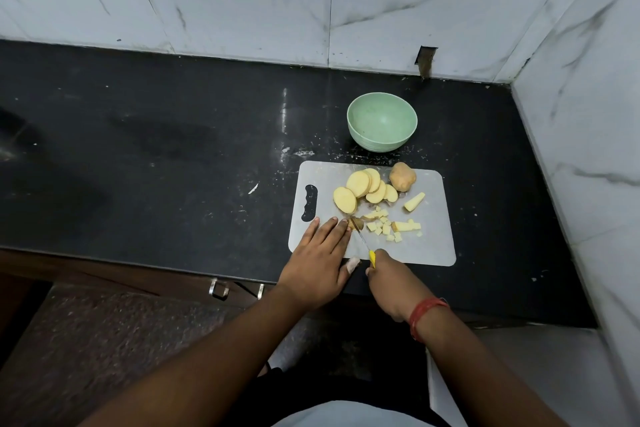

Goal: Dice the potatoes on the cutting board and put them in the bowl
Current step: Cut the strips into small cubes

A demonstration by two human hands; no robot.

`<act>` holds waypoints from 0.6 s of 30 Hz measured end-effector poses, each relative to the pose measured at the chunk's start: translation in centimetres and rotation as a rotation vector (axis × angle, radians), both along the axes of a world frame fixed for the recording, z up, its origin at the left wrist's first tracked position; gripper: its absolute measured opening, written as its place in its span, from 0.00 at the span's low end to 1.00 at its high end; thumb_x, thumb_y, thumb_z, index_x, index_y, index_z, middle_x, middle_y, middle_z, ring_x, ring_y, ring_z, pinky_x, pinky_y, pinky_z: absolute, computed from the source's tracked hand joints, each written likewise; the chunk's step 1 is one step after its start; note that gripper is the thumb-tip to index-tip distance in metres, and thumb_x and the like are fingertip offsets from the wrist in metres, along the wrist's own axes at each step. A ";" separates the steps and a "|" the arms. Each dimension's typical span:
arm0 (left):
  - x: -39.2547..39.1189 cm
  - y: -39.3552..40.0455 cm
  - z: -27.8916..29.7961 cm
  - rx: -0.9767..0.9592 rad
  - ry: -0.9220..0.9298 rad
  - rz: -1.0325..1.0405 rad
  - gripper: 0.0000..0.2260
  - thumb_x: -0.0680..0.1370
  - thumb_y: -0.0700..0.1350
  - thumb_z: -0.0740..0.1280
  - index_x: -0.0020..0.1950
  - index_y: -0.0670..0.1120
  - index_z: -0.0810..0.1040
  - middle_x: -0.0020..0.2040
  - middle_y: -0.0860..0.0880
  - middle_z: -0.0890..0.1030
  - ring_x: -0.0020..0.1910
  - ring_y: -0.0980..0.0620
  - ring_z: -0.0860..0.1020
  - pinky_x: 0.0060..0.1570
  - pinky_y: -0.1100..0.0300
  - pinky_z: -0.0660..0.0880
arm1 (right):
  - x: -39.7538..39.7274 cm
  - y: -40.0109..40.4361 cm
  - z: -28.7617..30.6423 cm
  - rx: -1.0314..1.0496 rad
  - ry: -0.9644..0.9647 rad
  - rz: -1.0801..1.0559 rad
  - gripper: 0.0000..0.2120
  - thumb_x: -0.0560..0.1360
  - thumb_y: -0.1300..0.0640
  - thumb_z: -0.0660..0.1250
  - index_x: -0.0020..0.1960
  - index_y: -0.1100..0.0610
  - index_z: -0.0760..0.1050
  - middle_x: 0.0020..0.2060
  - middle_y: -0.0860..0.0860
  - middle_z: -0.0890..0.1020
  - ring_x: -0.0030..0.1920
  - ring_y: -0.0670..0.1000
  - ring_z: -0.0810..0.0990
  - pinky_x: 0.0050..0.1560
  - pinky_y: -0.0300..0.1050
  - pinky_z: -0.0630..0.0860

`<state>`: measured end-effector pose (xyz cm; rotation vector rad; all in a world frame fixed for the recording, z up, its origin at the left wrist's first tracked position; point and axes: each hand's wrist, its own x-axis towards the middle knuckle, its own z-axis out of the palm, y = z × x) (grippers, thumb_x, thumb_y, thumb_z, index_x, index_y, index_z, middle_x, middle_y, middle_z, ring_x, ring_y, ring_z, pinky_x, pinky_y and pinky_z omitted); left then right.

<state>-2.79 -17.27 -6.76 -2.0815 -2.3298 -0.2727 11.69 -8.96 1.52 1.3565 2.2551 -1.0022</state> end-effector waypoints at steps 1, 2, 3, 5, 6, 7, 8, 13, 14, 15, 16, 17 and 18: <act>0.0 0.0 0.0 0.003 -0.001 0.001 0.30 0.86 0.61 0.49 0.79 0.42 0.67 0.78 0.45 0.68 0.79 0.46 0.61 0.79 0.44 0.54 | -0.1 0.0 -0.1 0.002 -0.003 0.002 0.05 0.83 0.55 0.55 0.53 0.56 0.64 0.41 0.52 0.74 0.40 0.51 0.75 0.39 0.45 0.68; 0.0 0.0 0.0 0.005 -0.003 0.001 0.30 0.86 0.61 0.49 0.79 0.42 0.68 0.78 0.45 0.68 0.79 0.46 0.61 0.79 0.44 0.54 | -0.2 0.0 -0.1 0.003 -0.006 0.003 0.04 0.83 0.55 0.55 0.53 0.56 0.64 0.41 0.52 0.74 0.40 0.51 0.75 0.39 0.45 0.68; 0.0 0.0 -0.1 0.007 -0.003 0.001 0.30 0.86 0.61 0.49 0.78 0.42 0.68 0.78 0.45 0.68 0.79 0.46 0.62 0.79 0.45 0.54 | -0.2 0.1 -0.1 0.003 -0.010 0.002 0.04 0.83 0.55 0.55 0.53 0.56 0.64 0.41 0.52 0.74 0.40 0.51 0.75 0.40 0.46 0.69; 0.1 0.1 -0.1 0.008 0.000 0.004 0.30 0.86 0.61 0.49 0.78 0.42 0.68 0.78 0.45 0.68 0.79 0.46 0.62 0.79 0.45 0.54 | -0.4 0.2 -0.3 -0.002 -0.022 0.002 0.04 0.82 0.56 0.55 0.52 0.56 0.63 0.39 0.52 0.73 0.38 0.50 0.73 0.37 0.46 0.68; 0.1 0.1 -0.1 0.010 0.004 0.005 0.30 0.85 0.61 0.49 0.78 0.42 0.68 0.78 0.45 0.69 0.78 0.45 0.62 0.79 0.44 0.54 | -0.5 0.2 -0.4 -0.007 -0.032 0.006 0.03 0.82 0.56 0.55 0.52 0.56 0.63 0.38 0.51 0.73 0.37 0.49 0.73 0.35 0.45 0.67; 0.1 0.1 -0.1 0.012 0.009 0.006 0.30 0.85 0.61 0.49 0.78 0.42 0.69 0.78 0.44 0.69 0.78 0.45 0.62 0.79 0.44 0.54 | -0.6 0.3 -0.5 -0.015 -0.040 0.008 0.03 0.82 0.57 0.55 0.52 0.56 0.63 0.38 0.51 0.72 0.36 0.49 0.72 0.33 0.45 0.65; 0.1 0.1 -0.1 0.014 0.014 0.007 0.30 0.85 0.61 0.50 0.78 0.42 0.69 0.77 0.44 0.69 0.78 0.45 0.63 0.79 0.44 0.54 | -0.7 0.3 -0.6 -0.022 -0.046 0.009 0.03 0.82 0.57 0.55 0.52 0.56 0.62 0.37 0.52 0.72 0.35 0.49 0.71 0.32 0.44 0.64; 0.2 0.2 -0.3 0.004 0.035 0.010 0.30 0.85 0.61 0.50 0.78 0.41 0.69 0.76 0.44 0.70 0.77 0.44 0.64 0.79 0.44 0.55 | -0.3 0.1 -0.8 -0.036 -0.048 0.010 0.05 0.82 0.58 0.54 0.56 0.59 0.64 0.41 0.53 0.73 0.39 0.51 0.73 0.38 0.44 0.68; 0.1 0.2 -0.3 0.001 0.041 0.011 0.30 0.85 0.61 0.50 0.78 0.41 0.69 0.76 0.44 0.70 0.77 0.44 0.64 0.79 0.44 0.56 | 0.1 0.0 -0.9 -0.039 -0.040 0.017 0.08 0.82 0.59 0.53 0.59 0.61 0.65 0.44 0.53 0.73 0.42 0.53 0.73 0.42 0.45 0.70; 0.1 0.2 -0.3 0.000 0.047 0.012 0.30 0.85 0.61 0.50 0.78 0.42 0.69 0.76 0.44 0.71 0.77 0.44 0.64 0.79 0.43 0.56 | 0.6 -0.2 -1.1 -0.044 -0.035 0.021 0.11 0.82 0.59 0.53 0.62 0.62 0.65 0.46 0.54 0.73 0.44 0.54 0.72 0.46 0.46 0.70; 0.2 0.2 -0.3 0.001 0.051 0.012 0.30 0.85 0.61 0.51 0.78 0.42 0.69 0.76 0.44 0.71 0.77 0.44 0.64 0.79 0.43 0.56 | 1.1 -0.3 -1.2 -0.046 -0.031 0.021 0.13 0.82 0.59 0.53 0.64 0.63 0.65 0.47 0.54 0.73 0.45 0.54 0.72 0.48 0.47 0.70; 0.2 0.2 -0.2 0.001 0.052 0.013 0.30 0.85 0.61 0.51 0.78 0.42 0.69 0.76 0.44 0.71 0.77 0.44 0.64 0.79 0.43 0.56 | 1.6 -0.4 -1.2 -0.050 -0.030 0.016 0.13 0.82 0.59 0.53 0.64 0.62 0.65 0.47 0.54 0.73 0.45 0.54 0.72 0.48 0.47 0.70; 0.1 0.1 -0.2 -0.002 0.051 0.015 0.29 0.85 0.61 0.51 0.78 0.42 0.69 0.76 0.44 0.70 0.77 0.45 0.64 0.79 0.44 0.55 | 2.0 -0.5 -1.1 -0.059 -0.032 0.009 0.12 0.82 0.58 0.53 0.64 0.62 0.65 0.46 0.54 0.74 0.44 0.53 0.73 0.47 0.46 0.70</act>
